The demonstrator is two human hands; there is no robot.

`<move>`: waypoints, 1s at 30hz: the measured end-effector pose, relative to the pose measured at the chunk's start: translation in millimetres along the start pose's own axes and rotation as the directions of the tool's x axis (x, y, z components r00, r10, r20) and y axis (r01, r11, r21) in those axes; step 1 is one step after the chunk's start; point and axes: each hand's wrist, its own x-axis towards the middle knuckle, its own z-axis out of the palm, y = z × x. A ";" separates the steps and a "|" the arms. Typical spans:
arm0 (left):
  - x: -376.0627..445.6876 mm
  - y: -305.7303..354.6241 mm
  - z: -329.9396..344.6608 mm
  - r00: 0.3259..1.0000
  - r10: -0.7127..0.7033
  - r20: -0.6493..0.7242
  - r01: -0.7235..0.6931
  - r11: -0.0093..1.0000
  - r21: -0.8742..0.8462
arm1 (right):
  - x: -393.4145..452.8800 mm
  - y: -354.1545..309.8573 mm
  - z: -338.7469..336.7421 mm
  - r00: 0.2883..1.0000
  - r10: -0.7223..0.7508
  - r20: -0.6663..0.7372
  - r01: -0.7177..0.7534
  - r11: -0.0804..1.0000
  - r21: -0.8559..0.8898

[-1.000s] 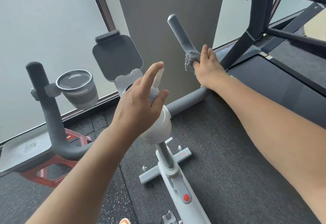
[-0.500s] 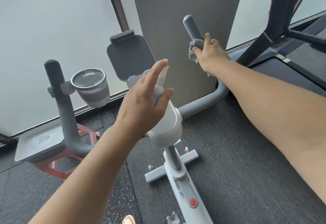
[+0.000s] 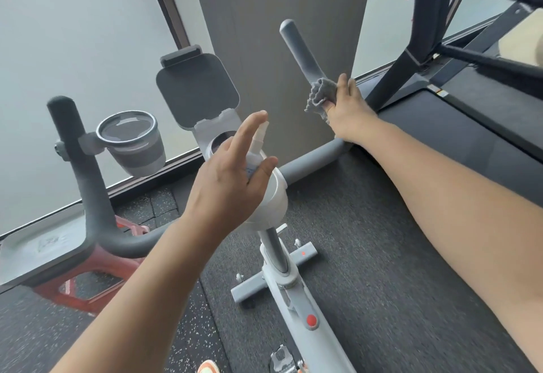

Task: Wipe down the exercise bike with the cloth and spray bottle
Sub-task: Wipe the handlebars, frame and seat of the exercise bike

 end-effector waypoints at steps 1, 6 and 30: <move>-2.4 0.0 0.1 1.000 -0.001 0.001 0.001 1.000 -0.003 | -6.8 3.1 1.5 1.000 -0.007 -0.005 0.007 1.000 0.016; -10.3 -2.2 -1.4 1.000 -0.005 0.019 0.005 1.000 -0.018 | -39.6 11.9 11.4 0.997 -0.067 -0.042 0.069 0.996 0.049; -27.0 -5.4 2.4 0.998 0.004 0.059 -0.003 1.000 -0.030 | -133.5 22.9 49.2 0.873 -0.408 -0.266 0.424 0.906 0.004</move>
